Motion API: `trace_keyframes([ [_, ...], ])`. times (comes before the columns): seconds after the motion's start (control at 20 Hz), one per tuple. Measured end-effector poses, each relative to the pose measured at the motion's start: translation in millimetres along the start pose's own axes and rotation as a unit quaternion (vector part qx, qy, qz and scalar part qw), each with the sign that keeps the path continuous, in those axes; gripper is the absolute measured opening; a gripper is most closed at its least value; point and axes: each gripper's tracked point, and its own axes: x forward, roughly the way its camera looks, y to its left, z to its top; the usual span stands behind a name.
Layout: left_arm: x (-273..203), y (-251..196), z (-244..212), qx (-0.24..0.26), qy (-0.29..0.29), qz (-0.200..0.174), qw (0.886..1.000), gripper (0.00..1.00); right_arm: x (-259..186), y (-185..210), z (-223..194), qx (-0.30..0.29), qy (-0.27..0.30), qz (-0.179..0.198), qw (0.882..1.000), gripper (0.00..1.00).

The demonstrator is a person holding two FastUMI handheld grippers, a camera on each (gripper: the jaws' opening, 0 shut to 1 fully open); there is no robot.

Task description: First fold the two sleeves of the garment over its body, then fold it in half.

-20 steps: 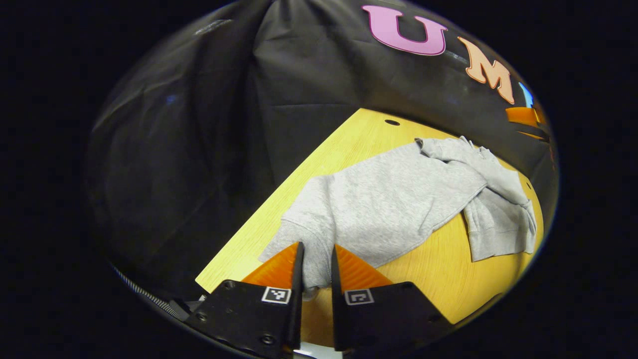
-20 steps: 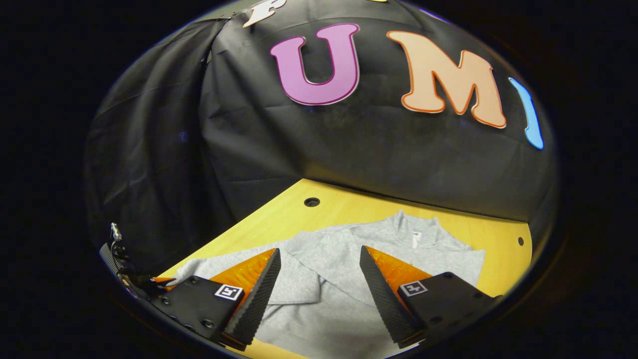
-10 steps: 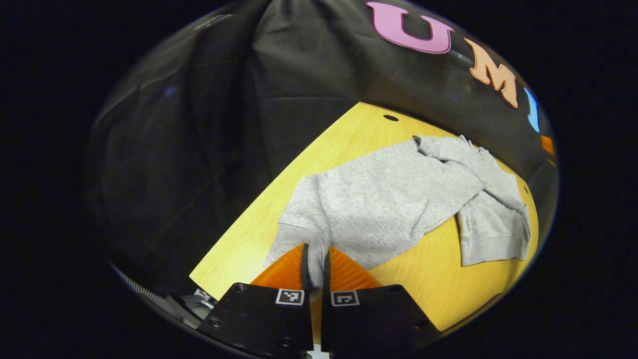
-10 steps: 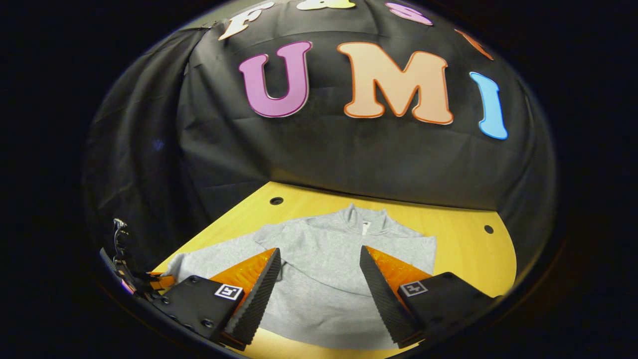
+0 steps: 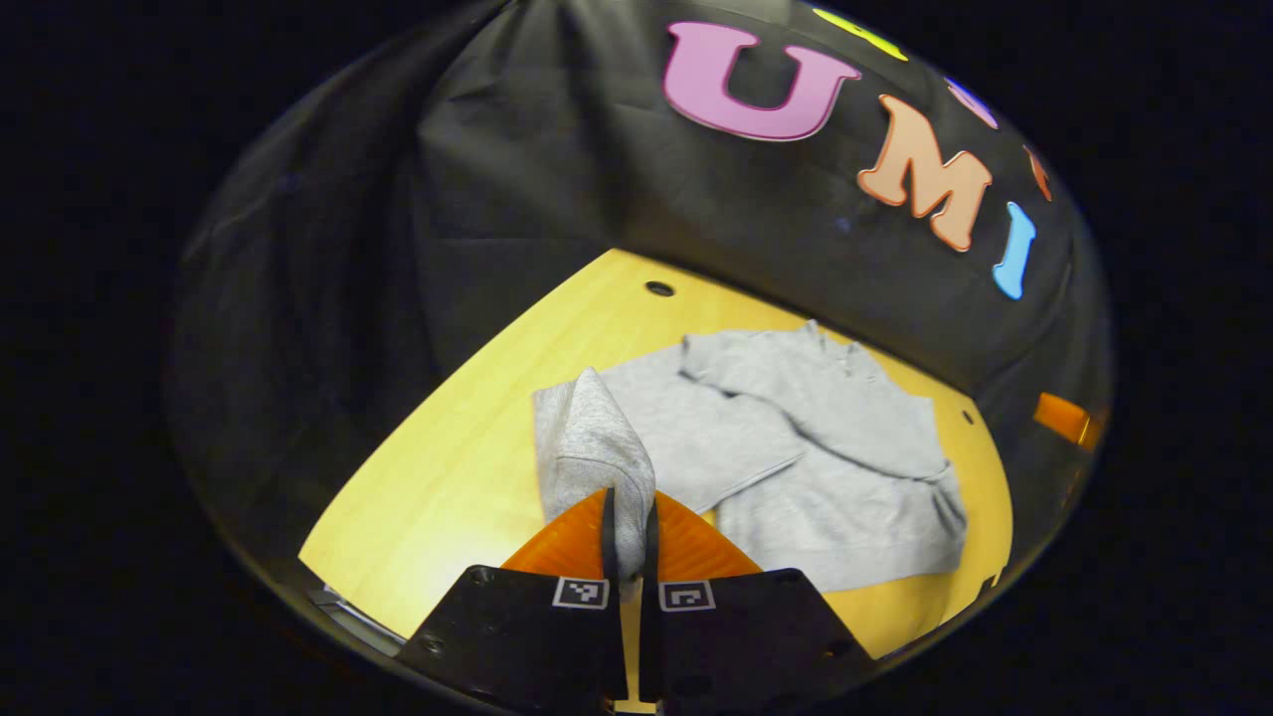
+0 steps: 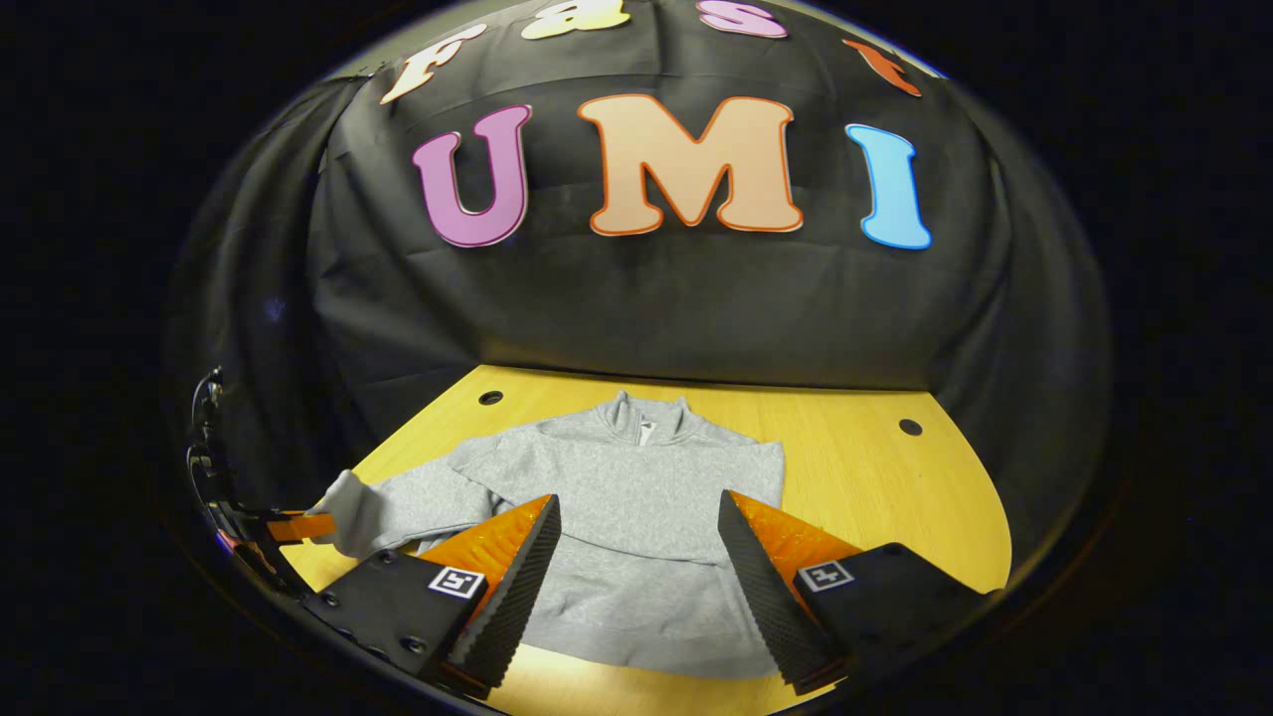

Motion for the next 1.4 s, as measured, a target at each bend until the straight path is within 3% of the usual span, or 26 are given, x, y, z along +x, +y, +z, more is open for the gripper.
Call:
trace_keyframes([
  [0.3, 14.2, -118.0, 37.4, 0.041, -0.024, -0.083, 0.995, 0.04, -16.1, -58.2, -2.0, 0.018, -0.007, -0.033, 0.999, 0.95],
  [0.65, 43.9, -243.8, 60.6, 0.106, -0.044, -0.167, 0.979, 0.04, -27.7, -117.9, -14.9, 0.042, -0.001, -0.068, 0.997, 0.98],
  [0.8, 61.4, -291.7, 61.0, 0.131, -0.046, -0.193, 0.971, 0.04, -30.6, -139.2, -20.2, 0.041, 0.006, -0.079, 0.996, 0.95],
  [1.05, 84.7, -375.3, 53.0, 0.165, -0.041, -0.24, 0.956, 0.04, -28.5, -168.6, -28.7, 0.053, 0.013, -0.091, 0.994, 0.98],
  [1.2, 92.5, -411.2, 43.2, 0.198, -0.046, -0.257, 0.945, 0.04, -29.4, -182.4, -36.5, 0.055, 0.02, -0.1, 0.993, 0.94],
  [1.4, 114.4, -454.3, 21.7, 0.23, -0.038, -0.282, 0.931, 0.04, -28.7, -197.5, -50.9, 0.066, 0.032, -0.106, 0.992, 0.98],
])
